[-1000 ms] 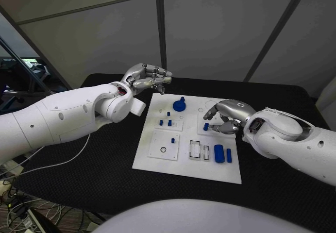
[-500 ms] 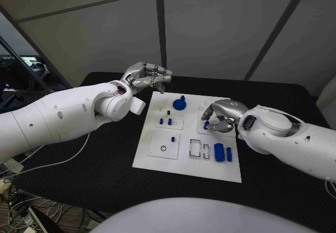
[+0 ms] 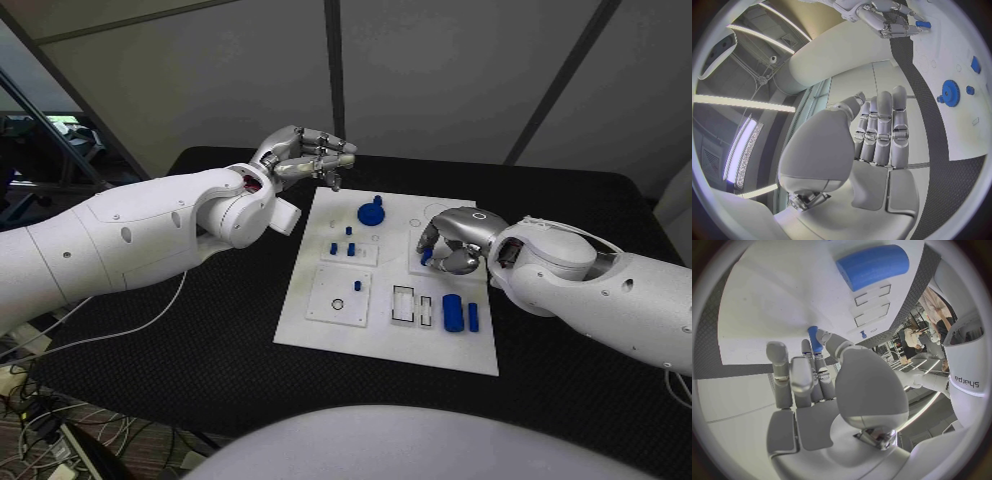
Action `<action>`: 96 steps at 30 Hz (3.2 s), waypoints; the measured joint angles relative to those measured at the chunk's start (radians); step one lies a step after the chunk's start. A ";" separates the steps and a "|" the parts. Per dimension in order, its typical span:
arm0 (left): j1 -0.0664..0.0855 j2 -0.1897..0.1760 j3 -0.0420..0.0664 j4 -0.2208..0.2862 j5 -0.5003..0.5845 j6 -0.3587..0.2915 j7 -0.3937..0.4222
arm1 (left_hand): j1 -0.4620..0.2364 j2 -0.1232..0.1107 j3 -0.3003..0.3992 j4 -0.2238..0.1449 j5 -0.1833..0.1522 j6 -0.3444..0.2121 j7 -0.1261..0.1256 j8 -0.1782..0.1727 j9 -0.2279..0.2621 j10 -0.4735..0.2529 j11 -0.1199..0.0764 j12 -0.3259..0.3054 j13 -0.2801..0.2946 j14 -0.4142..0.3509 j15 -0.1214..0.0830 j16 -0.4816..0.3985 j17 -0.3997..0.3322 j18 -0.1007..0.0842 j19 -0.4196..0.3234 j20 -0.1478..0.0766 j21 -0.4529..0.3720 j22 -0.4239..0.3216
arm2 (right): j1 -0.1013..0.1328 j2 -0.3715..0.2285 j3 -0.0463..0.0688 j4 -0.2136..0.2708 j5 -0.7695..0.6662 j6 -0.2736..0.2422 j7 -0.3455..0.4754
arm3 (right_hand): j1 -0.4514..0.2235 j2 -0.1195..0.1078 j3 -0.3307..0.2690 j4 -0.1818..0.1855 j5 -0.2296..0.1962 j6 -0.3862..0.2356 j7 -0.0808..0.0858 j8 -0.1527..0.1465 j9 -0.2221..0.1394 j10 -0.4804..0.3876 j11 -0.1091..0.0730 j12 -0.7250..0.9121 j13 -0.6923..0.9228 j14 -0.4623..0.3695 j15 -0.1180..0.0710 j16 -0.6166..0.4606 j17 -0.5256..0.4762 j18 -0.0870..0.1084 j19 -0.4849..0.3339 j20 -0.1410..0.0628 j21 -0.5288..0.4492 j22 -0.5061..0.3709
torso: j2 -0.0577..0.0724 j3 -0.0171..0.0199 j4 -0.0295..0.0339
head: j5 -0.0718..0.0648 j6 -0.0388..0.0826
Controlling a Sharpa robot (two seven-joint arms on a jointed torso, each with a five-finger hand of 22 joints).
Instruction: Assemble the parts on the task board
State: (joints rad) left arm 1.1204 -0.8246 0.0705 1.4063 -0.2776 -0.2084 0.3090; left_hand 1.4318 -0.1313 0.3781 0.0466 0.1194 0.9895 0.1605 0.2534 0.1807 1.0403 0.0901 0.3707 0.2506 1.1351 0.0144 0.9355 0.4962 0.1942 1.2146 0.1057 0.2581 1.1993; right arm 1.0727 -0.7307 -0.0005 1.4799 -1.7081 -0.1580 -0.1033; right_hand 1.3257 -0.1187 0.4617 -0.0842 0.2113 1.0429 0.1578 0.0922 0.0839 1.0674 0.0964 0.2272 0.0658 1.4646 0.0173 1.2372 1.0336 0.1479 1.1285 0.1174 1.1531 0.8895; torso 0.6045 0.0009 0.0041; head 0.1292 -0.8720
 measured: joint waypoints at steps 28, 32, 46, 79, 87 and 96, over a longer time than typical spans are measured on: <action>0.000 -0.002 0.000 -0.001 0.000 0.001 0.000 | 0.000 0.000 0.000 0.000 0.000 -0.003 -0.003 0.000 0.003 0.000 0.000 0.008 0.002 0.000 0.000 0.000 -0.001 0.000 0.000 0.000 0.000 -0.001 | -0.002 -0.043 0.000 0.081 -0.010 -0.074 -0.001 | 0.043 0.051 0.036 -0.023 -0.026 0.067 -0.012 0.027 0.016 0.091 -0.020 0.021 0.012 0.002 -0.019 0.029 0.037 0.000 0.050 -0.021 0.056 0.075 | -0.001 -0.0005 -0.0009 | -0.002 -0.001; 0.000 -0.002 0.000 -0.002 0.000 0.001 -0.001 | 0.000 0.000 0.000 0.000 0.000 -0.003 -0.003 0.000 0.003 0.000 0.000 0.008 0.002 0.000 0.000 0.000 -0.001 0.000 0.000 0.000 0.000 -0.001 | -0.001 -0.064 0.008 0.129 -0.006 -0.100 -0.001 | 0.043 0.051 0.035 -0.023 -0.026 0.067 -0.012 0.027 0.013 0.091 -0.020 0.020 0.012 0.002 -0.019 0.029 0.037 0.000 0.050 -0.021 0.056 0.074 | -0.003 -0.0006 -0.0010 | -0.002 -0.001; -0.001 0.011 0.000 -0.011 0.000 0.001 -0.001 | 0.000 0.000 0.000 0.000 0.000 -0.003 -0.003 0.000 0.003 0.000 0.000 0.008 0.002 0.000 0.000 0.000 -0.001 0.000 0.000 0.000 0.000 -0.001 | -0.002 0.022 0.016 0.203 0.023 -0.144 0.007 | 0.043 0.051 0.037 -0.024 -0.026 0.067 -0.012 0.027 0.011 0.091 -0.020 0.019 0.011 0.002 -0.019 0.035 0.039 -0.016 0.050 -0.021 0.056 0.076 | -0.001 -0.0012 0.0014 | 0.008 0.000; 0.000 0.029 0.000 -0.021 0.000 0.004 -0.002 | -0.004 0.004 -0.003 -0.003 0.000 -0.003 -0.004 0.004 0.004 -0.003 0.004 0.008 0.002 0.000 0.000 0.000 -0.001 0.000 0.000 0.000 -0.004 -0.002 | -0.059 0.198 -0.061 0.091 0.028 -0.103 0.061 | 0.043 0.050 0.038 -0.025 -0.018 0.065 -0.014 0.023 0.010 0.091 -0.020 0.011 0.010 0.002 -0.019 0.035 0.036 -0.016 0.050 -0.021 0.056 0.072 | 0.000 0.0002 -0.0005 | 0.065 -0.001; 0.000 0.029 0.000 -0.021 0.000 0.005 -0.002 | -0.004 0.004 -0.003 -0.003 0.000 -0.003 -0.004 0.004 0.005 -0.006 0.001 0.012 0.002 0.000 0.000 0.000 0.000 0.000 0.000 0.000 -0.004 -0.001 | -0.059 0.196 -0.061 0.083 0.013 -0.084 0.058 | 0.043 0.050 0.038 -0.025 -0.019 0.064 -0.014 0.023 0.010 0.091 -0.020 0.011 0.010 0.002 -0.019 0.035 0.036 -0.016 0.049 -0.021 0.056 0.071 | 0.000 -0.0007 -0.0006 | 0.065 -0.001; 0.000 0.028 0.000 -0.020 0.000 0.005 -0.002 | -0.004 0.004 -0.003 -0.003 0.000 -0.003 -0.004 0.004 0.005 -0.006 0.001 0.012 0.002 0.000 0.000 0.000 0.000 0.000 0.000 0.000 -0.004 -0.001 | -0.057 0.205 -0.059 0.076 0.002 -0.073 0.057 | 0.043 0.050 0.038 -0.025 -0.020 0.066 -0.012 0.019 0.009 0.091 -0.020 0.011 0.010 0.002 -0.019 0.035 0.036 -0.016 0.049 -0.021 0.056 0.071 | 0.000 -0.0012 -0.0003 | 0.065 -0.001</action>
State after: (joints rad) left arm 1.1201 -0.7968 0.0706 1.3863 -0.2775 -0.2029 0.3066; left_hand 1.4279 -0.1274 0.3753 0.0438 0.1194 0.9860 0.1569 0.2574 0.1859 1.0343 0.0912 0.3827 0.2527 1.1351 0.0144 0.9355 0.4958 0.1942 1.2146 0.1057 0.2542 1.1980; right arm 1.0156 -0.5258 -0.0598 1.5564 -1.7061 -0.2314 -0.0465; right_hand 1.3683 -0.0686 0.4992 -0.1089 0.1915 1.1092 0.1459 0.1109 0.0930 1.1580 0.0764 0.2377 0.0761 1.4666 -0.0019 1.2720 1.0698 0.1319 1.1780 0.0964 1.2093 0.9601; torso 0.6042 -0.0004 0.0038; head 0.1945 -0.8726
